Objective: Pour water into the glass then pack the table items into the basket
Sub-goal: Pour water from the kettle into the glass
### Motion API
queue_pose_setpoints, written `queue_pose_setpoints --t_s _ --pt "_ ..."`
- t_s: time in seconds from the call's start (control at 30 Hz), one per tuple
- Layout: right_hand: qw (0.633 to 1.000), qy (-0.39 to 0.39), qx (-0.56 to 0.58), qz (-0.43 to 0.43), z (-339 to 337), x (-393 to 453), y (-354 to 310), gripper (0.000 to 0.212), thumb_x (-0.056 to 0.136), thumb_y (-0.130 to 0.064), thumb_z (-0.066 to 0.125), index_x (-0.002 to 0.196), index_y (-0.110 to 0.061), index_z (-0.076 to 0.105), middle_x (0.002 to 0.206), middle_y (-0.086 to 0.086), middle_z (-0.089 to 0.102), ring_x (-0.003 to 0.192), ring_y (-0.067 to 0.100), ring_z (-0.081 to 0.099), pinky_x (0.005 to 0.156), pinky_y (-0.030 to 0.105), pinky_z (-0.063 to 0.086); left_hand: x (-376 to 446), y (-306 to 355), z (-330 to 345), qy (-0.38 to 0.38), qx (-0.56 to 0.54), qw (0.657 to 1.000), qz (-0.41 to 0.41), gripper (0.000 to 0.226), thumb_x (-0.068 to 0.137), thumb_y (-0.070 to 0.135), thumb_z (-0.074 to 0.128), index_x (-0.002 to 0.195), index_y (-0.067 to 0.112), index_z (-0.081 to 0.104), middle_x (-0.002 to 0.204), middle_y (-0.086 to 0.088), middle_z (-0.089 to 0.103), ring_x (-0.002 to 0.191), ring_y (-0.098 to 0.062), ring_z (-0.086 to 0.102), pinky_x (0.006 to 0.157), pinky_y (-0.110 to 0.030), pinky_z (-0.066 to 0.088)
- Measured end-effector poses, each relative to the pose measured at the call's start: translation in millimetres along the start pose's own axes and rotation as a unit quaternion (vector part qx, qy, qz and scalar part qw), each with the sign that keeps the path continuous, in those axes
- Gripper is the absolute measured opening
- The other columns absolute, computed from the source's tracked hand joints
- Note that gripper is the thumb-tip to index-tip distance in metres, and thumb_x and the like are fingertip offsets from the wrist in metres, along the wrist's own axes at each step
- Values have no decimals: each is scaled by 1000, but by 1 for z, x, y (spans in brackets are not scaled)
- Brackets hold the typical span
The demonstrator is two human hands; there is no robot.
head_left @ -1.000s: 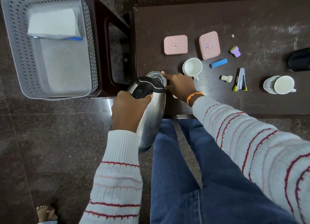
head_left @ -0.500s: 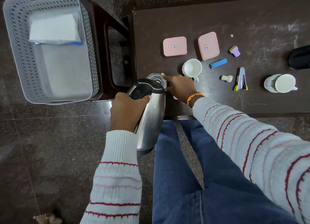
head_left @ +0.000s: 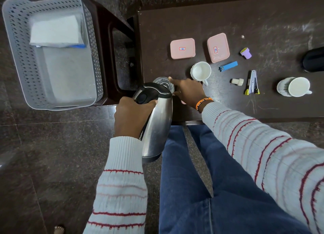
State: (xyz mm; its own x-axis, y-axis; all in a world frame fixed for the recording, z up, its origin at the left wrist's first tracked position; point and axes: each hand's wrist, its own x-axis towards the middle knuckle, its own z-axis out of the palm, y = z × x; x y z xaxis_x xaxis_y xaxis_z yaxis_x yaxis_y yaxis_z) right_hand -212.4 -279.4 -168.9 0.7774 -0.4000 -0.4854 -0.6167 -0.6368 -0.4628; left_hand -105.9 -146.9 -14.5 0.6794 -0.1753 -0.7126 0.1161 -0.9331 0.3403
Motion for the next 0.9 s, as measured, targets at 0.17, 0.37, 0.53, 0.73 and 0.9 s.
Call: queue_pose_setpoints --t_s 0.17,0.37,0.53,0.73,0.9 --pt "1000 -6 -4 -1 0 0 1 50 90 -34 53 137 -31 40 112 15 68 103 38 62 81 43 51 -1 0 0 0 -4 1000 -1 53 57 51 68 86 7 66 80 -13 66 86 -38 67 78 -47 56" --pt "1000 -1 -3 -5 0 0 1 49 90 -33 53 137 -29 41 112 14 68 103 37 63 80 42 51 0 0 1 -1 -14 1000 -8 59 56 51 70 91 4 66 91 -21 69 92 -41 66 79 -49 55" --pt "1000 -2 -6 -5 1 0 1 49 91 -34 53 138 -28 41 112 14 69 102 36 63 81 42 52 -1 2 0 -3 -14 1000 -14 59 56 52 69 93 6 66 93 -19 69 92 -39 66 81 -48 55" --pt "1000 -6 -6 2 0 0 1 51 89 -33 55 138 -31 40 114 16 67 104 38 62 80 43 51 -2 4 0 -4 -8 1000 -11 59 60 50 69 92 1 64 94 -22 69 93 -42 66 80 -48 55" --pt "1000 -2 -6 1 -1 0 1 51 89 -32 56 138 -30 41 114 15 67 105 38 62 80 42 51 -4 5 0 -8 -2 1000 -7 60 61 50 70 93 0 63 97 -25 68 94 -43 65 80 -49 55"
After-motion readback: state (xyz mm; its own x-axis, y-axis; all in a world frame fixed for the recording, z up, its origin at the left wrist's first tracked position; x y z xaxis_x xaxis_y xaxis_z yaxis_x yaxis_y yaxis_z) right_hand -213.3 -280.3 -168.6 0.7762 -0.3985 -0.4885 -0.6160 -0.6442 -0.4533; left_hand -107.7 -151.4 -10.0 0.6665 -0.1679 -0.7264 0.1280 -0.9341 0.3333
